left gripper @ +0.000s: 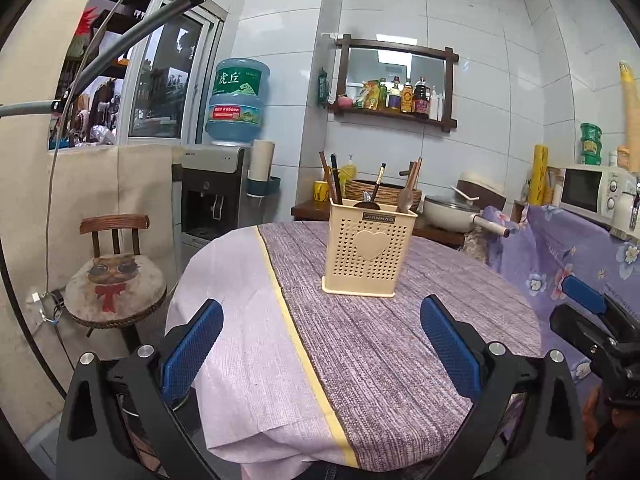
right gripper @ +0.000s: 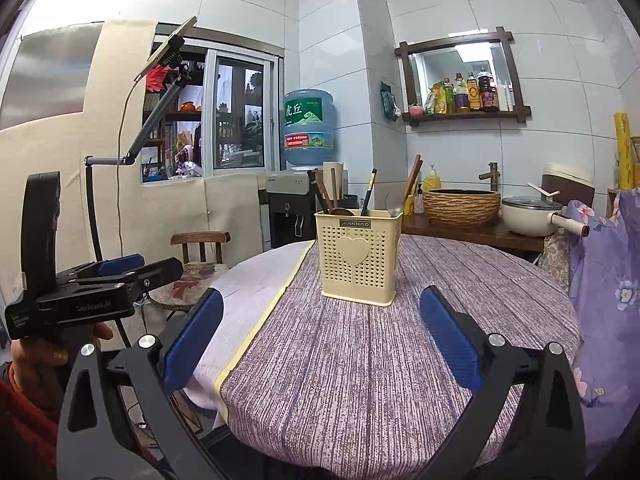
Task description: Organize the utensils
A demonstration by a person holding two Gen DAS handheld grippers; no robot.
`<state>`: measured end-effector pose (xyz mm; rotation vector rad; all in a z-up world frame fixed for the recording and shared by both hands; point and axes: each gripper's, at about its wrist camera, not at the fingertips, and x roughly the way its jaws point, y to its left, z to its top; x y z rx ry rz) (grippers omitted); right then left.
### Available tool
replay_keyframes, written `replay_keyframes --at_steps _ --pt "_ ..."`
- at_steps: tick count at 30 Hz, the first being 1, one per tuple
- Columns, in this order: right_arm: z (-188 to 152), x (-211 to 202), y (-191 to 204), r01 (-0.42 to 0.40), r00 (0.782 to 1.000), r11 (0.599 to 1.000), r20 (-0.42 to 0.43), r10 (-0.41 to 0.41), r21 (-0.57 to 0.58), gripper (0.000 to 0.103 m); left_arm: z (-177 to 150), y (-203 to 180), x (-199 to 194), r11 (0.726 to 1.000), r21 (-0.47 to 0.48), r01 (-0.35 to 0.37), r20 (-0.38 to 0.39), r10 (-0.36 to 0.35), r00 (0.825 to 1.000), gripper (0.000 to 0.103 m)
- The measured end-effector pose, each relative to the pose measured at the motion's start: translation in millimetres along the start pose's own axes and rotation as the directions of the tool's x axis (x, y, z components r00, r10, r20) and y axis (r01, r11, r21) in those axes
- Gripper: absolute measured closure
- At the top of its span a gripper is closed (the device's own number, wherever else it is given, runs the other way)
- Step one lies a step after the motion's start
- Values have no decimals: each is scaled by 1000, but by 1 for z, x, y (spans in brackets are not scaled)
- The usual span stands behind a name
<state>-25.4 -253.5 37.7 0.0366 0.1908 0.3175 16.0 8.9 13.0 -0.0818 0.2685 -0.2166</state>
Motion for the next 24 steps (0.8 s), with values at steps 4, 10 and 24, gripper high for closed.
replay_keyframes --at_steps 4,10,24 --pt "-1 -2 -3 8 1000 1000 -6 -8 -6 6 -1 -4 -2 1000 17 -12 12 12 1000 5" --pt "0 -4 -8 3 1000 1000 -5 -3 10 6 -2 -7 -3 1000 17 -5 11 5 1000 5" --pt "-1 0 -12 -2 1000 1000 -19 2 22 6 -2 -6 -4 1000 13 -9 7 8 1000 5"
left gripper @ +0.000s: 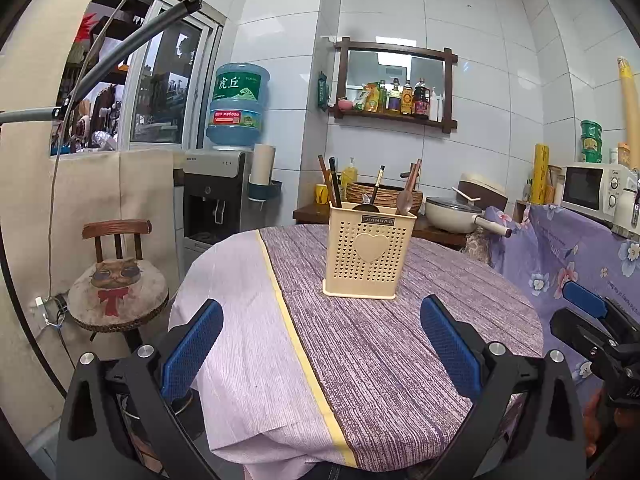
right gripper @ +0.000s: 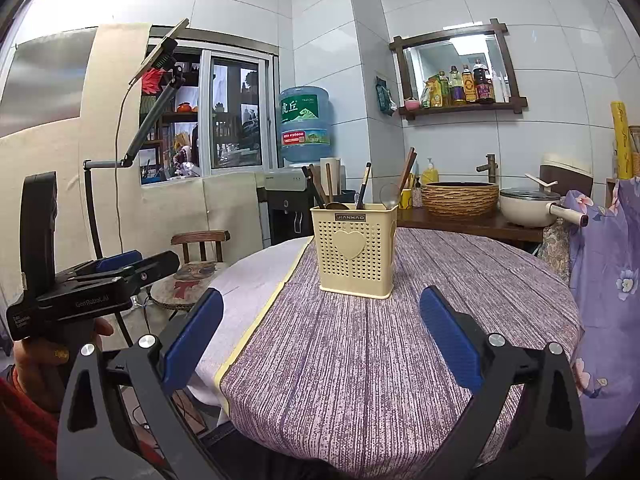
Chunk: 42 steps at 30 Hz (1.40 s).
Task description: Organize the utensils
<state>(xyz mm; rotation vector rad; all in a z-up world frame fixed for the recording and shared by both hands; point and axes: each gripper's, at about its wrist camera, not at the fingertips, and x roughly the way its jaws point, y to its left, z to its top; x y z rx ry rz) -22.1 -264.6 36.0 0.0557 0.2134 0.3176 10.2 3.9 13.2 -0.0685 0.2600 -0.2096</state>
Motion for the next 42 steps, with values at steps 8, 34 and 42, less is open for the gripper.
replay_keyframes --at_steps 8,34,42 --pt "-1 1 -2 0 1000 1000 -3 0 6 6 -1 2 0 1000 1 3 -6 -3 1000 5" --pt "-5 6 -6 2 1000 999 -27 -1 35 6 -10 4 7 1000 1 1 -50 -1 999 5" --pt "-6 6 -8 2 1000 999 -30 -1 42 6 -7 4 12 1000 -4 -9 -87 8 996 5"
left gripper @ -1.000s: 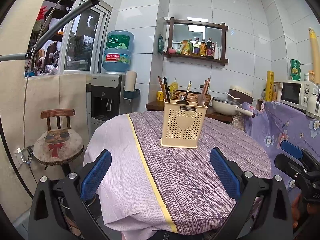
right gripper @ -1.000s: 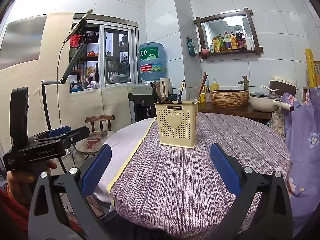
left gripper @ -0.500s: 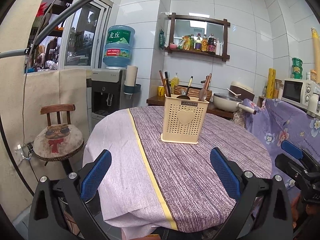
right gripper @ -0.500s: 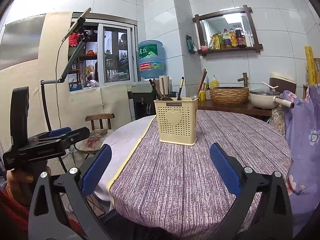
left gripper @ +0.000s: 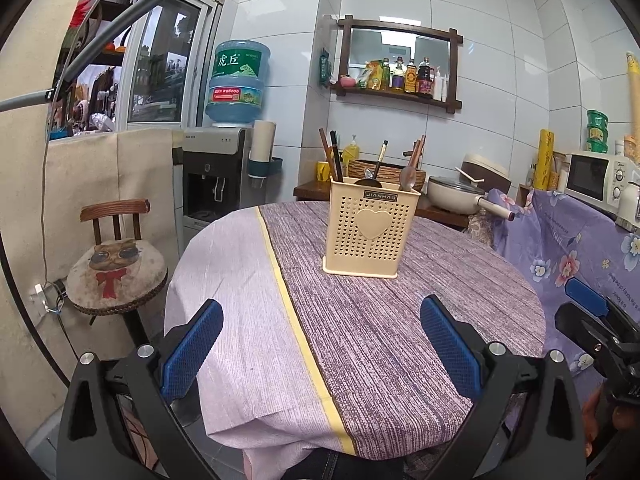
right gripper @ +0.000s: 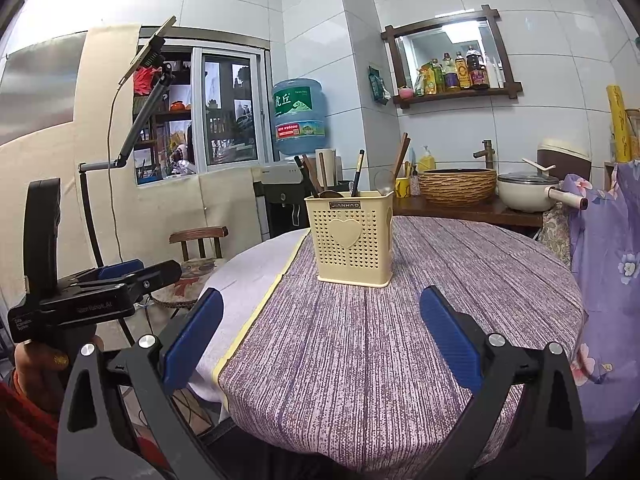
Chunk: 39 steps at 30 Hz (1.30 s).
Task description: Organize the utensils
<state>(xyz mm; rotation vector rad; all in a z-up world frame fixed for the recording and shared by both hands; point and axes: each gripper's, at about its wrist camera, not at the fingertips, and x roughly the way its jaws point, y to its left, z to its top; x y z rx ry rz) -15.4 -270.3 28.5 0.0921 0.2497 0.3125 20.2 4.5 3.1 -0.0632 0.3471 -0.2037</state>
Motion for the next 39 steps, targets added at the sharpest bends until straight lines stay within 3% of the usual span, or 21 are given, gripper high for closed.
replay_keyframes --at_steps 39 --pt "-5 9 -1 -10 999 1000 -36 11 15 6 2 -4 2 1000 -2 -10 -25 10 1000 5"
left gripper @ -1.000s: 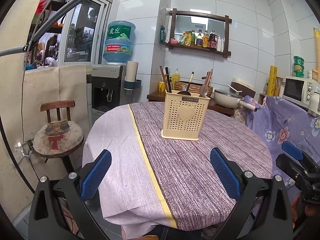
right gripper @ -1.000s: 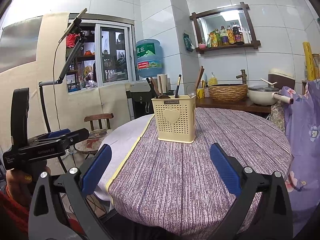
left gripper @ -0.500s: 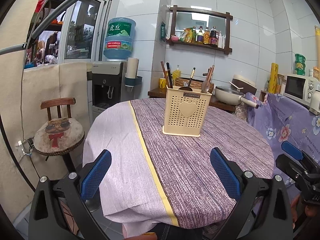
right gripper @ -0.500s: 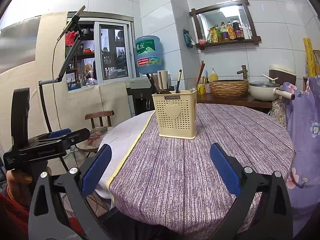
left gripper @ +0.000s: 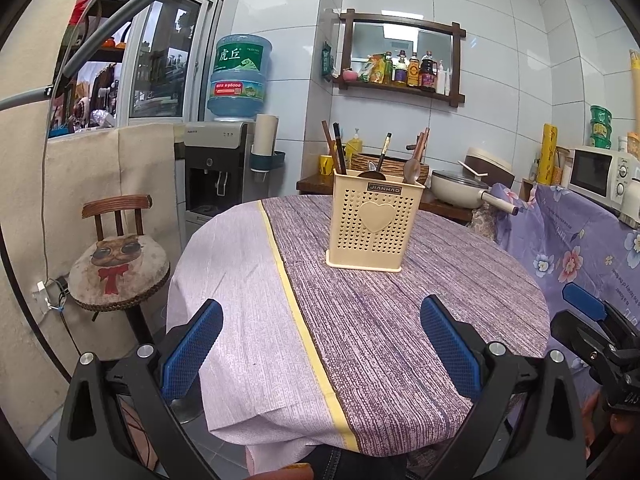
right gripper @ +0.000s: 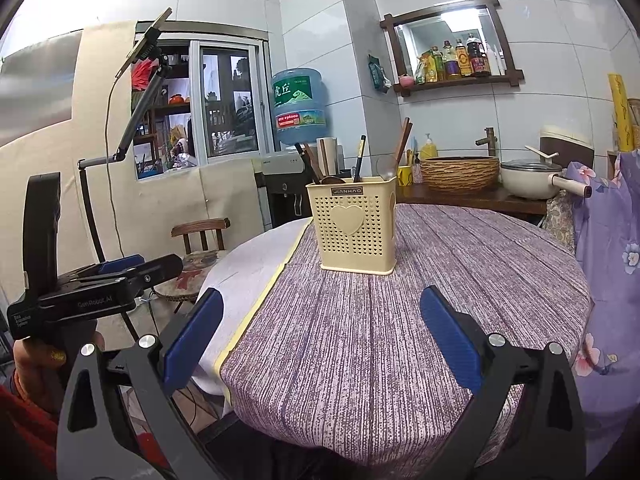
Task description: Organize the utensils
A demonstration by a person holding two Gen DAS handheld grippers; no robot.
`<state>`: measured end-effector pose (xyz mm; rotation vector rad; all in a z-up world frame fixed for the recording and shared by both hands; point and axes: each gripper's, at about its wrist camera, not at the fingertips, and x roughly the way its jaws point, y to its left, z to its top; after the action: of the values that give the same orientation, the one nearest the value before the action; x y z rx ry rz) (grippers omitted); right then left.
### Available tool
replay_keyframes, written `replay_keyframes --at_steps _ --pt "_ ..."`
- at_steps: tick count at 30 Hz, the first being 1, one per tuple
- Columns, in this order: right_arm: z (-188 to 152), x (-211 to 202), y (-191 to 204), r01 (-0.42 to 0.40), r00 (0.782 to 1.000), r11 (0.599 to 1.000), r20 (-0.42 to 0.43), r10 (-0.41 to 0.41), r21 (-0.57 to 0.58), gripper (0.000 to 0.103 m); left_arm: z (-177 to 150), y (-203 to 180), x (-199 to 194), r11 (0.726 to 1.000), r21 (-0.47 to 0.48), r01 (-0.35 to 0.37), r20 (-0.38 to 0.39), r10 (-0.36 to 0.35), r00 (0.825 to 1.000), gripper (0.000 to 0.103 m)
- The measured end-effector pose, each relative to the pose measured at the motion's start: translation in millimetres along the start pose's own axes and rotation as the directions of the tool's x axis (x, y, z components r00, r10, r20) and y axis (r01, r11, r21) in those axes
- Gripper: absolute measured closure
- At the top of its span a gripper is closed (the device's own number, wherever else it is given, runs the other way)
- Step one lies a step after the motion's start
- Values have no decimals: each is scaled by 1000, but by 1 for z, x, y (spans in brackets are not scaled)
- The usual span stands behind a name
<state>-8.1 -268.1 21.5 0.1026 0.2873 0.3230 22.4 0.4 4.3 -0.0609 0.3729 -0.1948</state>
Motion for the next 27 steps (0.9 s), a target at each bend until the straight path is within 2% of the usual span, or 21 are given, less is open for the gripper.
replay_keyframes --at_steps 20,27 --pt "-1 1 1 -2 1000 1000 -7 2 2 6 0 1 0 1000 2 -3 -1 3 1000 5" --pt "-2 3 1 -2 1000 1000 -12 2 5 6 0 3 -2 1000 11 -16 27 16 1000 5"
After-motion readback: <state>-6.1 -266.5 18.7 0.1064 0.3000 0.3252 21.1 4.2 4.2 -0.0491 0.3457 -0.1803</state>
